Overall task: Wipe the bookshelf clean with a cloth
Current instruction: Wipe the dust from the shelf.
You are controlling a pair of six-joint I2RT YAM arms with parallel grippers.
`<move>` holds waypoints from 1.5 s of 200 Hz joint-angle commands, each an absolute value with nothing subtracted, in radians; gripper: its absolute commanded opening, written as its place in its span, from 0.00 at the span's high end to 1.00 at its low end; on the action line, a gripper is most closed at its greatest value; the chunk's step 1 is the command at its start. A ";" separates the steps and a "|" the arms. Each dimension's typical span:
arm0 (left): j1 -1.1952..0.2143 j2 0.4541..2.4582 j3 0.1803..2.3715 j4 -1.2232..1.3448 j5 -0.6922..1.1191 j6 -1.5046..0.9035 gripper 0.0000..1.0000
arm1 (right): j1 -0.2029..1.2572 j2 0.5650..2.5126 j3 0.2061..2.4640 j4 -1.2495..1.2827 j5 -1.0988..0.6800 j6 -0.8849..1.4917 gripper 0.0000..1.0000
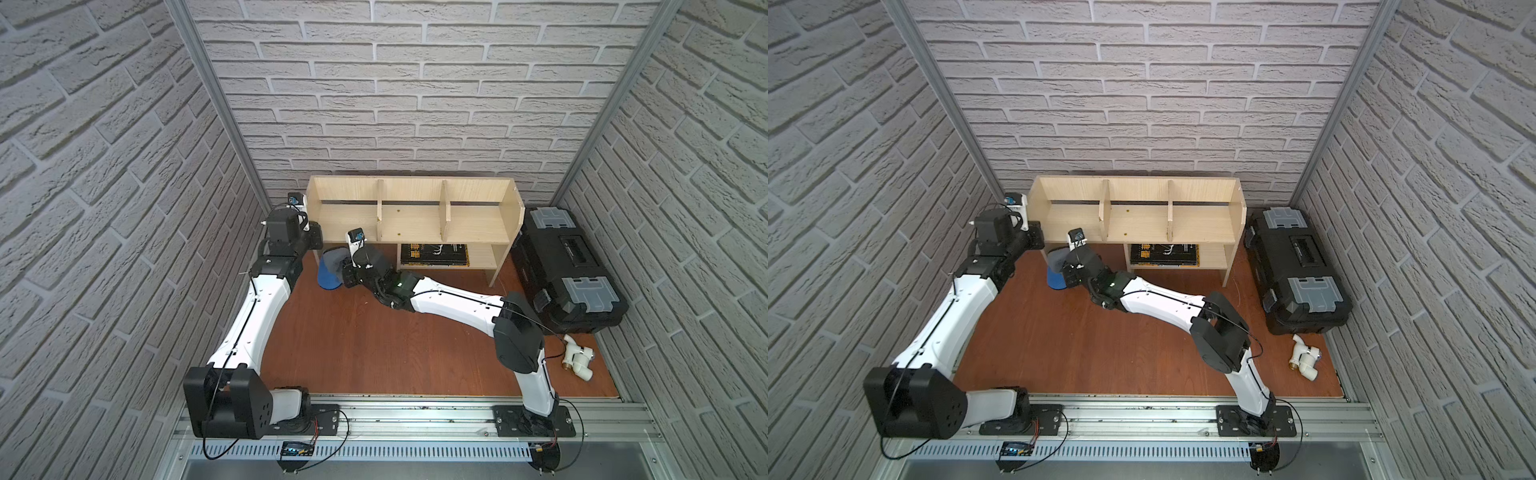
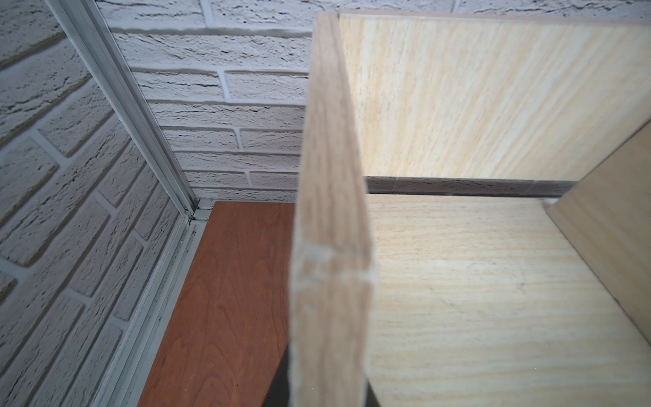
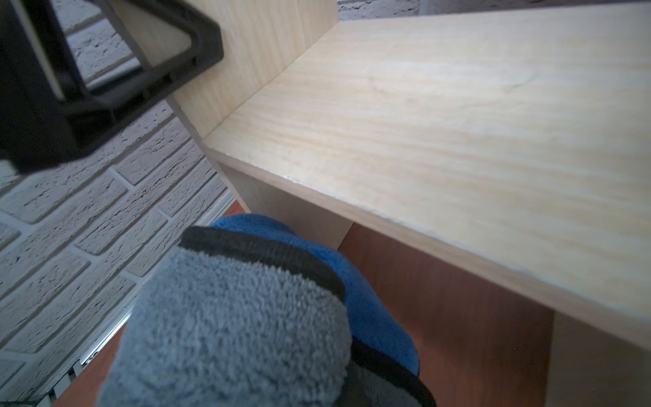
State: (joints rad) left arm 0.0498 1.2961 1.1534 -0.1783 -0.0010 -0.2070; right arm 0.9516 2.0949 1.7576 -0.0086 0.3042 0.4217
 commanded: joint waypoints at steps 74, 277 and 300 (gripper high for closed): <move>0.054 1.226 1.122 -0.150 0.010 -0.294 1.00 | 1.013 2.349 1.875 0.074 0.355 0.518 0.97; 0.080 1.202 1.109 -0.188 -0.015 -0.380 0.48 | 1.034 1.894 1.409 0.167 0.365 0.389 0.97; 0.078 1.160 1.145 -0.254 -0.039 -0.406 0.02 | 1.034 1.708 1.298 0.098 0.348 0.370 0.97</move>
State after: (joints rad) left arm 0.0711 1.2259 1.1191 -0.2173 -0.0059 -0.3305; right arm 1.0283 1.9678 1.3540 0.0788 0.3664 0.3847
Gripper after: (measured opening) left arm 0.784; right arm 0.090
